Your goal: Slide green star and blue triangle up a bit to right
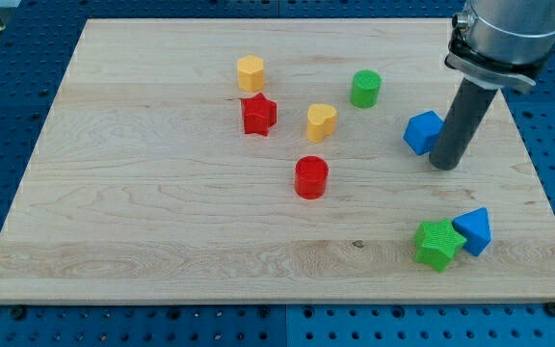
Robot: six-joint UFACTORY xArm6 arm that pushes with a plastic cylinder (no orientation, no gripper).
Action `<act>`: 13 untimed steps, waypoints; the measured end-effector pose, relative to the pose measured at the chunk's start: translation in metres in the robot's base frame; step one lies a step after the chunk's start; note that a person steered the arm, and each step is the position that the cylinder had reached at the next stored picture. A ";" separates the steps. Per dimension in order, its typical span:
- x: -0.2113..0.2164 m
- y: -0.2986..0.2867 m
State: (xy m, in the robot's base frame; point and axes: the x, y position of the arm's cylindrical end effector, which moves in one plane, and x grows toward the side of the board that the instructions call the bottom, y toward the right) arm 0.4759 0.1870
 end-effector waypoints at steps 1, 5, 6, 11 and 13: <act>0.025 -0.010; 0.101 -0.058; 0.110 -0.074; 0.142 -0.035; 0.135 -0.007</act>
State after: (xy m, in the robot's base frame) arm 0.6109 0.1802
